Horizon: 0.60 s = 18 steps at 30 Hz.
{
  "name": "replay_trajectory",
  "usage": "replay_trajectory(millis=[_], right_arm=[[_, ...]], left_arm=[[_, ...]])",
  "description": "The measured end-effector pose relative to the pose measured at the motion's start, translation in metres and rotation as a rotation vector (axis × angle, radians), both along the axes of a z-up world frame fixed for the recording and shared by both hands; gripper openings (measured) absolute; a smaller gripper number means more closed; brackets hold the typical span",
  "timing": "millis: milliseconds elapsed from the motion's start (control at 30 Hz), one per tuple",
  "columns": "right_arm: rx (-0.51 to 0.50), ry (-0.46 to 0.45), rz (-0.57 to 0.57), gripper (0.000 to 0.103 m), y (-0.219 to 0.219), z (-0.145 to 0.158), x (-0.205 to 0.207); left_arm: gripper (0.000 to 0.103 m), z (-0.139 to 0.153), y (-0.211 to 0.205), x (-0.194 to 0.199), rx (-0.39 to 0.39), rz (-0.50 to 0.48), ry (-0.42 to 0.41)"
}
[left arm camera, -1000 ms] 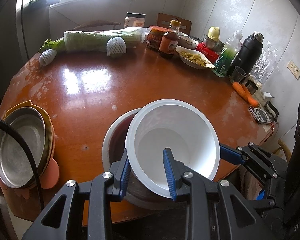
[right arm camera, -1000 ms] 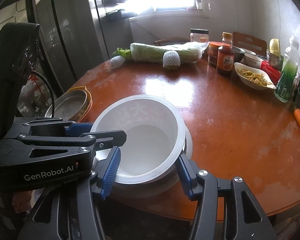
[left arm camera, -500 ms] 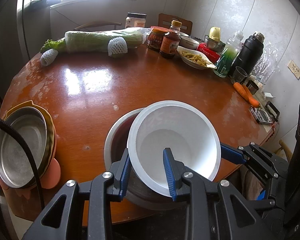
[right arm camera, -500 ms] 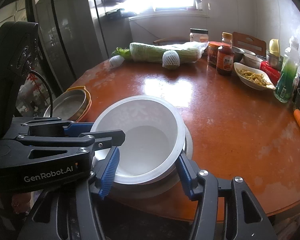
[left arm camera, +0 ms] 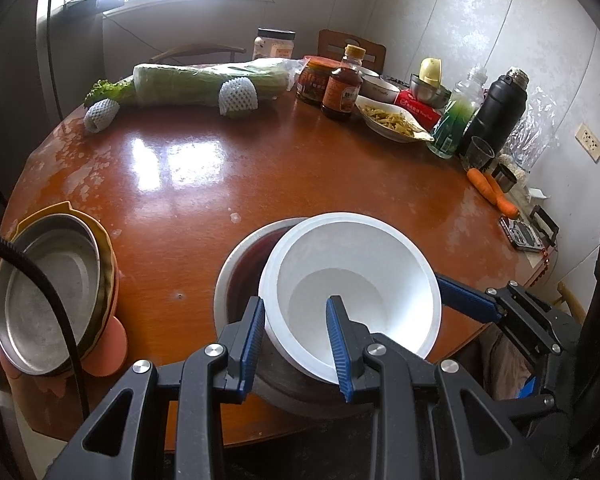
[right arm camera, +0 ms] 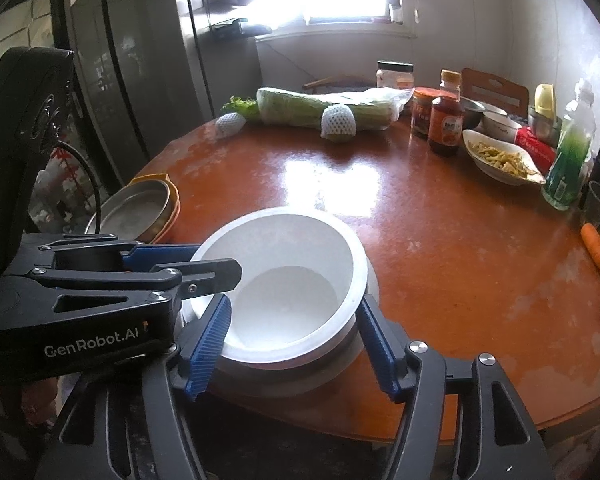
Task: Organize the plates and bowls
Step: 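Lower the red-printed bowl into the white bowl and open the left gripper, then grasp the steel bowl stack rim with the left gripper while the right gripper steadies it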
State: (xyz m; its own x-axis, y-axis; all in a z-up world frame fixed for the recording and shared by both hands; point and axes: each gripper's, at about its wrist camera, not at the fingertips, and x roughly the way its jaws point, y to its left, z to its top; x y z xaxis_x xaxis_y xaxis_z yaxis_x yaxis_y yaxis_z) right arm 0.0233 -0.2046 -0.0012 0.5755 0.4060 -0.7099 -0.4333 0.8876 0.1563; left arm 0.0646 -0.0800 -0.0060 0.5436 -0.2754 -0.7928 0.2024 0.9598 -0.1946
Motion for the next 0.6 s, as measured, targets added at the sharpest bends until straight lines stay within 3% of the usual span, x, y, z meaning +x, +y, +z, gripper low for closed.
replay_trajectory(millis=[600], right_arm=[[0.002,-0.059,-0.031,0.072,-0.01,0.023,-0.006]], left_arm=[[0.04,0.018,0.007,-0.01,0.004,0.011,-0.053]])
